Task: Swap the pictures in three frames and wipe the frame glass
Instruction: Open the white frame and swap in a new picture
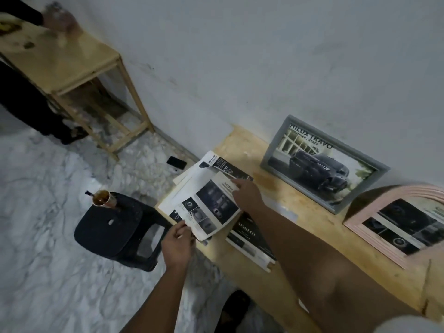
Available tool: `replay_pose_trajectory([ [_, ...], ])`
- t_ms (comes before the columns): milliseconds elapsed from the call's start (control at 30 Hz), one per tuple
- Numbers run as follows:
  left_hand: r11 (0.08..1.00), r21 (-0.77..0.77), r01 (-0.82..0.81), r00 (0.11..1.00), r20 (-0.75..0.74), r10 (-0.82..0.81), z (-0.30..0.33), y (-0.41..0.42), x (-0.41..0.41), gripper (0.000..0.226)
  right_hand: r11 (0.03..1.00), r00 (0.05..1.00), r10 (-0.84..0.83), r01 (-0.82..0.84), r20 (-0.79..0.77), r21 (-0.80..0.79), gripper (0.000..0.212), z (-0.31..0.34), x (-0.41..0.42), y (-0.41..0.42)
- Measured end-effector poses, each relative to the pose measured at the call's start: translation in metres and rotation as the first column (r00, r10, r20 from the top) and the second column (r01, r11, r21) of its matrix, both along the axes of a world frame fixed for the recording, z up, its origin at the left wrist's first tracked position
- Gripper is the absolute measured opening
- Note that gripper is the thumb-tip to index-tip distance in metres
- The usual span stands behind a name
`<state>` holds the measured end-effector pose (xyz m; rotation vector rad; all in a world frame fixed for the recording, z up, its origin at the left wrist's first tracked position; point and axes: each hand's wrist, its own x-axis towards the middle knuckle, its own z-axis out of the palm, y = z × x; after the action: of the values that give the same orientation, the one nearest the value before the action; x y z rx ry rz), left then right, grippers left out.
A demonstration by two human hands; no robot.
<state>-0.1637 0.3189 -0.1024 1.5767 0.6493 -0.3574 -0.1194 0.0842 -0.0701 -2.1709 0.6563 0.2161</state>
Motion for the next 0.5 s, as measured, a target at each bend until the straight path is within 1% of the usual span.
replay_pose_trajectory([
  [67, 0.996, 0.069, 0.049, 0.999, 0.010, -0.049, -0.011, 0.005, 0.001, 0.017, 0.999, 0.999, 0.041, -0.041, -0.019, 0.002, 0.052, -0.010, 0.006, -0.001],
  [100, 0.985, 0.146, 0.095, 0.995, 0.006, -0.097, -0.018, 0.008, 0.001, 0.013, 0.999, 0.998, 0.053, -0.053, -0.024, -0.011, 0.052, -0.016, 0.005, -0.003],
  [133, 0.950, 0.266, 0.165, 0.985, 0.000, -0.171, -0.022, 0.012, 0.000, 0.015, 0.998, 0.998, 0.054, -0.055, -0.033, -0.044, 0.052, -0.018, 0.001, -0.007],
  [167, 0.892, 0.390, 0.231, 0.967, 0.012, -0.256, -0.023, 0.012, -0.002, 0.024, 0.995, 0.998, 0.048, -0.051, -0.037, -0.088, 0.050, -0.023, -0.007, -0.012],
  [200, 0.813, 0.514, 0.273, 0.940, 0.035, -0.338, -0.019, 0.012, -0.003, 0.034, 0.991, 0.998, 0.038, -0.044, -0.048, -0.124, 0.048, -0.026, -0.018, -0.017],
  [233, 0.734, 0.611, 0.297, 0.905, 0.066, -0.420, -0.016, 0.011, -0.004, 0.040, 0.987, 0.998, 0.032, -0.040, -0.056, -0.156, 0.046, -0.029, -0.031, -0.024],
  [267, 0.652, 0.696, 0.300, 0.856, 0.106, -0.506, -0.013, 0.010, -0.004, 0.039, 0.983, 0.996, 0.021, -0.036, -0.081, -0.179, 0.048, -0.029, -0.047, -0.032],
  [300, 0.557, 0.777, 0.294, 0.788, 0.133, -0.601, -0.016, 0.008, -0.005, 0.037, 0.977, 0.992, 0.006, -0.032, -0.123, -0.210, 0.053, -0.028, -0.063, -0.041],
  [333, 0.451, 0.841, 0.299, 0.717, 0.113, -0.688, -0.016, 0.005, -0.005, 0.039, 0.966, 0.983, -0.006, -0.042, -0.184, -0.254, 0.060, -0.026, -0.079, -0.051],
  [367, 0.352, 0.882, 0.313, 0.639, 0.078, -0.765, -0.018, 0.001, -0.003, 0.043, 0.950, 0.970, 0.000, -0.076, -0.243, -0.304, 0.070, -0.026, -0.093, -0.060],
  [433, 0.166, 0.917, 0.363, 0.518, -0.050, -0.854, -0.020, -0.008, -0.001, 0.050, 0.915, 0.936, 0.054, -0.186, -0.348, -0.358, 0.092, -0.023, -0.114, -0.072],
  [467, 0.099, 0.914, 0.393, 0.483, -0.113, -0.868, -0.020, -0.011, 0.000, 0.050, 0.900, 0.920, 0.084, -0.235, -0.383, -0.367, 0.100, -0.022, -0.120, -0.074],
  [500, 0.059, 0.908, 0.416, 0.447, -0.147, -0.883, -0.022, -0.013, 0.000, 0.051, 0.890, 0.913, 0.098, -0.259, -0.396, -0.376, 0.105, -0.022, -0.125, -0.075],
])
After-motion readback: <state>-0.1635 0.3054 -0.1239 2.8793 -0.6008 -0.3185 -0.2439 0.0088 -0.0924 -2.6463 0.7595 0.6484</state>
